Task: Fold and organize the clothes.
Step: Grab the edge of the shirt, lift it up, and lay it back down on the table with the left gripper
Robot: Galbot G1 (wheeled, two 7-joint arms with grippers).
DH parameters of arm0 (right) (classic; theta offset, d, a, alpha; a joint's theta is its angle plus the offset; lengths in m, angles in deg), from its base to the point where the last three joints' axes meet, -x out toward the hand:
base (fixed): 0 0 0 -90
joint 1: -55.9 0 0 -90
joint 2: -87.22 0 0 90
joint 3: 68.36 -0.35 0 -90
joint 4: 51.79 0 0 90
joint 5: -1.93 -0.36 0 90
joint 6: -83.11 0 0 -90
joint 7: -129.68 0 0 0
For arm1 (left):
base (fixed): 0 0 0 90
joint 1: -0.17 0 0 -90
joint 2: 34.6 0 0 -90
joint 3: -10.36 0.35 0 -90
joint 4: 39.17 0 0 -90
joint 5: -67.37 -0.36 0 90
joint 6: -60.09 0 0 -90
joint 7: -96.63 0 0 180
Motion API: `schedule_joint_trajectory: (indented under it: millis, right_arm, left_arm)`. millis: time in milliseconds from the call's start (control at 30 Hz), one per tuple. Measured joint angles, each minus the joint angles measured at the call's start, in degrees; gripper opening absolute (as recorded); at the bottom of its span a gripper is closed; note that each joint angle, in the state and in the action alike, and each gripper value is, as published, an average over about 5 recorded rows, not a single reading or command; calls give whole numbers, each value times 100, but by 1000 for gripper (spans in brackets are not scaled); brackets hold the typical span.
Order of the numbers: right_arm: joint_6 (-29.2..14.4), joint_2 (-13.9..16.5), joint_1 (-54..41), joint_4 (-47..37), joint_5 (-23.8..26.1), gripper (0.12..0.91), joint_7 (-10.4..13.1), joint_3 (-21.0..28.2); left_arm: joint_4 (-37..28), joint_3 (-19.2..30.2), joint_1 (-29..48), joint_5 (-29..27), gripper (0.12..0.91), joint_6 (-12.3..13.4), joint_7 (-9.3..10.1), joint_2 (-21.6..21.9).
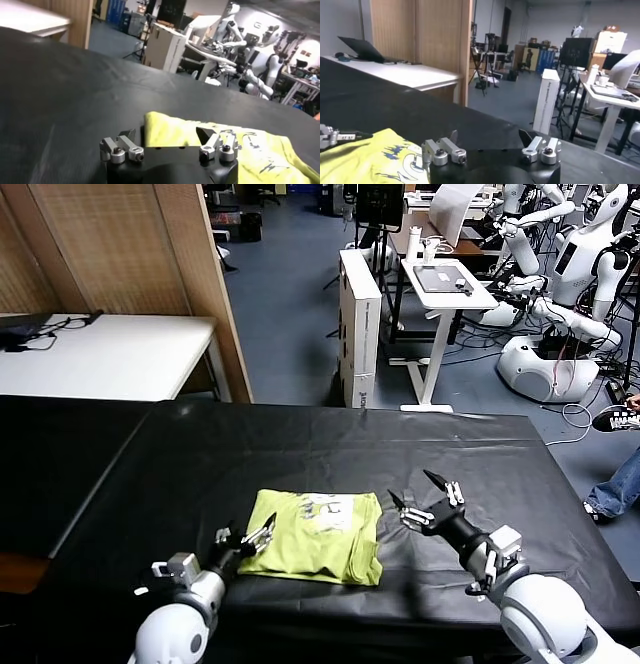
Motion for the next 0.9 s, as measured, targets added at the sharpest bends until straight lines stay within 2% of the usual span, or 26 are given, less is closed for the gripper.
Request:
schedule_joint_trajectory:
  millis: [233, 333, 467, 600, 667, 733, 900]
  right_arm:
    - [-5, 5, -7, 4, 6, 907, -7, 2]
    - [-14, 0, 1, 13, 12, 907, -9, 1]
    - [-24, -11, 31, 28, 26, 907, -16, -1]
    - [-29, -12, 46, 47, 34, 907, -20, -8]
    - [-32, -11, 49, 48, 40, 907, -20, -13]
    - [-36, -11, 53, 48, 51, 907, -19, -15]
    - [-46, -21, 58, 30, 72, 907, -9, -20]
  left_arm:
    - [65, -40, -83, 31, 880, 1, -6, -102]
    - [72, -79, -115, 126, 762, -9, -15, -155]
    - [77, -128, -171, 308, 510, -29, -28, -242]
    - [129, -165, -250, 557, 289, -74, -51, -332]
    - [177, -177, -281, 671, 223, -116, -52, -369]
    - [237, -191, -298, 762, 192, -170, -32, -386]
    - [431, -288, -290, 823, 169, -288, 79, -266]
